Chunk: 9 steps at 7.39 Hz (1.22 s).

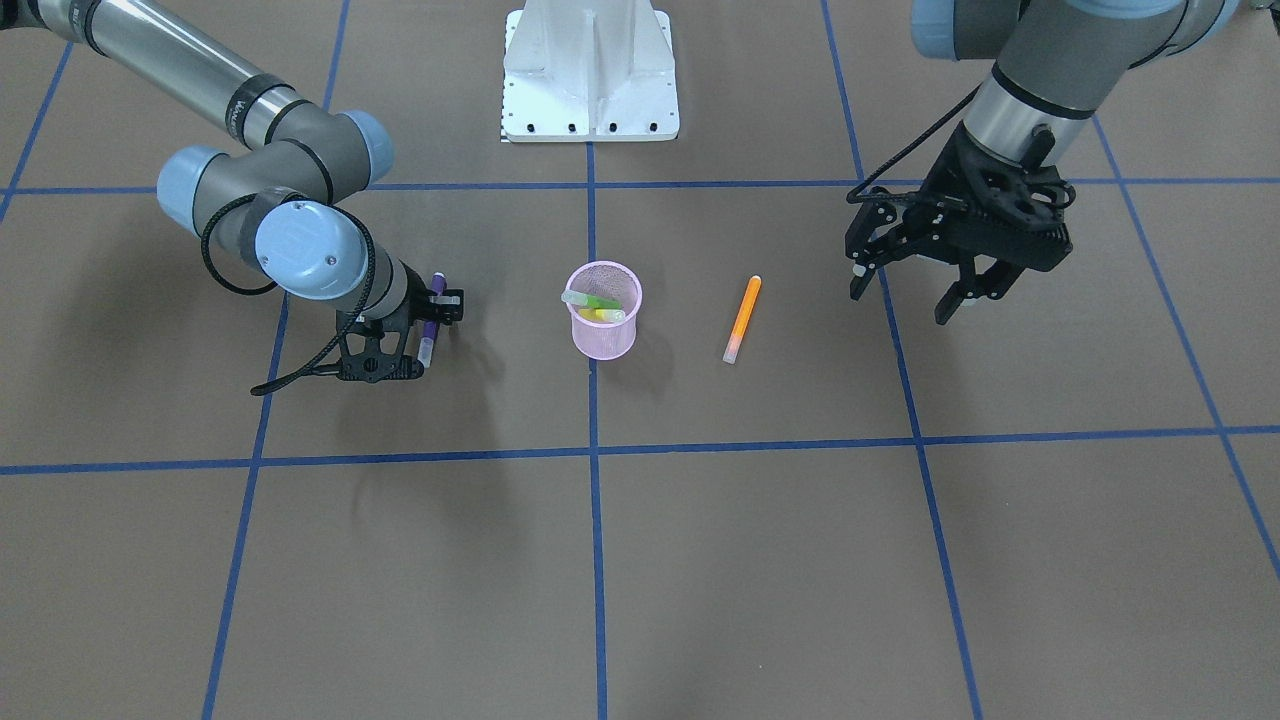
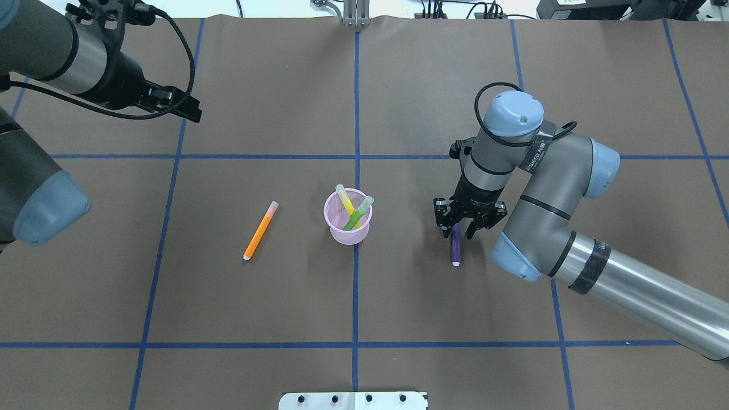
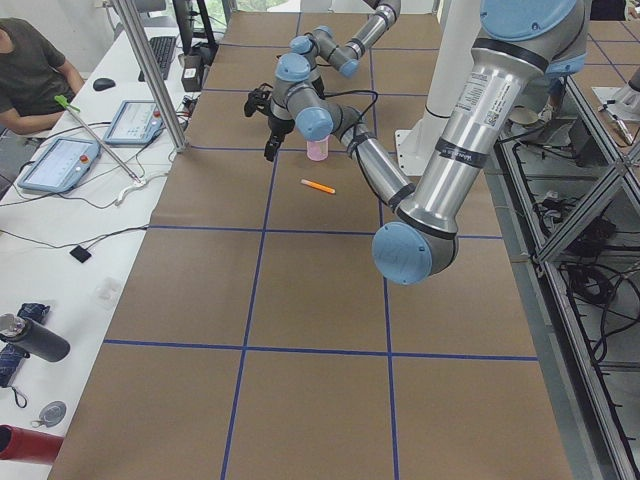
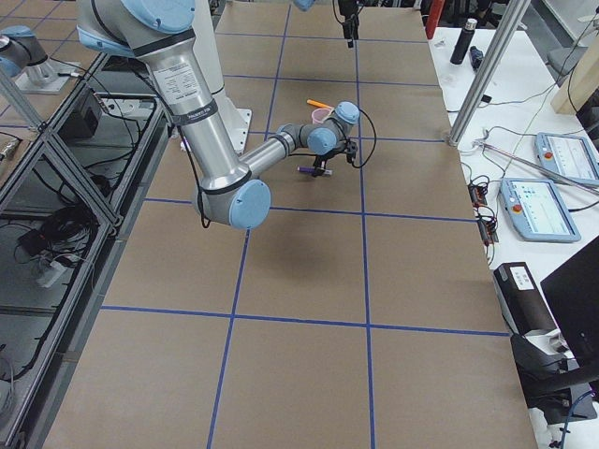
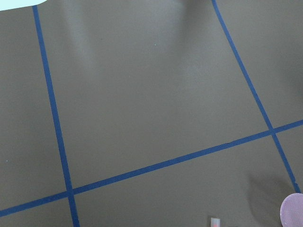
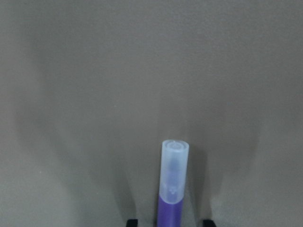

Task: Collect pens into pen holder
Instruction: 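Lift the purple marker and carry it over the pink cup with the right gripper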

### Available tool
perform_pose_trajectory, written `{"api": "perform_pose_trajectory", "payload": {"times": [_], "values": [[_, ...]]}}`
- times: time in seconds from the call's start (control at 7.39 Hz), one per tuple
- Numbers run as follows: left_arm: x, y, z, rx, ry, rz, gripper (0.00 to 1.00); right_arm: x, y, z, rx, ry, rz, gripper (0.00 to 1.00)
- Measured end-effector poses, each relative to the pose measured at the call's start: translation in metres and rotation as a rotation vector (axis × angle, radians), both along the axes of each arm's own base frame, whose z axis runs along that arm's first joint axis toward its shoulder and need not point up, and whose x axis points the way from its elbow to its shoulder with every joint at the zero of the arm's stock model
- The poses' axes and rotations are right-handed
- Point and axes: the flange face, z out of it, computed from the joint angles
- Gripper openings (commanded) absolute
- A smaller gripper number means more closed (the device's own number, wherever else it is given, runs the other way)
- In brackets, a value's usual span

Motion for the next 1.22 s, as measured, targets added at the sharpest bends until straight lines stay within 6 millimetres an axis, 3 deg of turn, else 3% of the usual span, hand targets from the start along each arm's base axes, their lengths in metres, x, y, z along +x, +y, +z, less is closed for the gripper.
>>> {"api": "perform_pose_trajectory", "payload": {"times": [0.41, 0.54, 0.81, 0.95, 1.22], "values": [[-0.002, 0.003, -0.003, 0.004, 0.004, 0.001, 0.88, -0.001, -0.001, -0.003, 0.001, -0.003, 0.0, 0.0], [-0.003, 0.004, -0.002, 0.003, 0.004, 0.002, 0.88, -0.001, -0.005, -0.017, -0.001, -0.016, 0.015, 0.0], [-0.005, 0.006, -0.002, 0.004, 0.007, 0.003, 0.88, 0.007, -0.011, -0.074, -0.012, -0.044, 0.136, 0.0], [-0.006, 0.007, -0.001, 0.003, 0.007, 0.003, 0.88, 0.02, -0.01, -0.108, 0.01, -0.055, 0.244, 0.0], [-0.007, 0.007, 0.003, -0.002, 0.003, 0.001, 0.88, 0.032, 0.006, -0.164, 0.055, -0.072, 0.498, 0.0]]}}
